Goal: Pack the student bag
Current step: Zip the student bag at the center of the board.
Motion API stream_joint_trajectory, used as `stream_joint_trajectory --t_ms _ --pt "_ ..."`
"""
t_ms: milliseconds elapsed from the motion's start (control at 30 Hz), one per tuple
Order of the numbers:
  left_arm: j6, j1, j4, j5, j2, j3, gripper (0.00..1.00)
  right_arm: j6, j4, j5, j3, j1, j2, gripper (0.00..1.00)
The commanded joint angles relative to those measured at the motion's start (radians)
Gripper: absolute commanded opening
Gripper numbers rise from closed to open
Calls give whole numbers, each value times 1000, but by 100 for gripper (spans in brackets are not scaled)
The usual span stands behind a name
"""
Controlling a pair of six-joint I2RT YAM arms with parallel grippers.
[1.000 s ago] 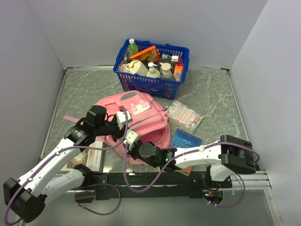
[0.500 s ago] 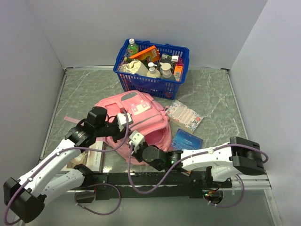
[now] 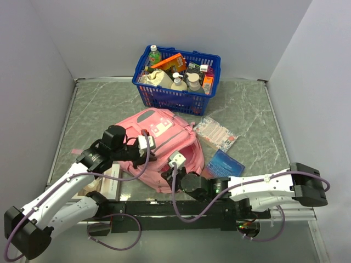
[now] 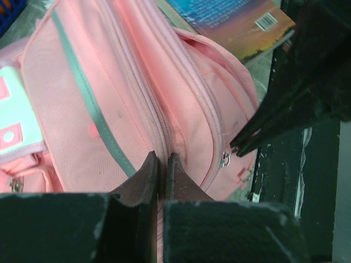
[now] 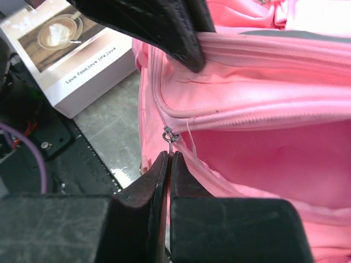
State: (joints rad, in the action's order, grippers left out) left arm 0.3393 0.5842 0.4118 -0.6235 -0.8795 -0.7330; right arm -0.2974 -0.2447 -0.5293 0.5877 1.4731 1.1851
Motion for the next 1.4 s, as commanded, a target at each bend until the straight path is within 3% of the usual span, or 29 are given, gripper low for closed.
stream_joint_trajectory --t_ms 0,133,267,400,533,633,833,1067,1200,1233,1333,1367 --pt "168 -34 33 41 25 -43 31 -49 174 14 -57 29 -53 0" --pt "259 -34 154 -47 51 -83 70 -14 134 26 -40 29 -27 0" --pt "366 -27 232 -116 106 -78 74 10 98 38 -34 30 -9 0" --pt "440 8 337 -163 80 -72 63 26 78 29 -32 26 -7 0" --pt "413 74 250 -137 37 -2 53 35 68 35 -34 13 -28 0" --pt "399 124 167 -102 13 29 52 41 65 37 -34 10 -54 0" --pt "435 193 174 -56 -7 52 50 73 33 40 -42 6 -114 0" --pt "354 215 -39 83 -27 93 52 99 5 86 -26 3 -105 0" --pt "351 221 -76 119 -44 101 50 98 -7 101 -29 1 -99 0" --pt "354 229 -80 126 -45 104 47 99 -11 103 -31 1 -101 0" --pt "365 235 -79 125 -49 113 16 110 -21 98 -32 0 -108 0" --pt "365 235 -76 131 -47 112 1 119 -21 98 -32 -2 -114 0"
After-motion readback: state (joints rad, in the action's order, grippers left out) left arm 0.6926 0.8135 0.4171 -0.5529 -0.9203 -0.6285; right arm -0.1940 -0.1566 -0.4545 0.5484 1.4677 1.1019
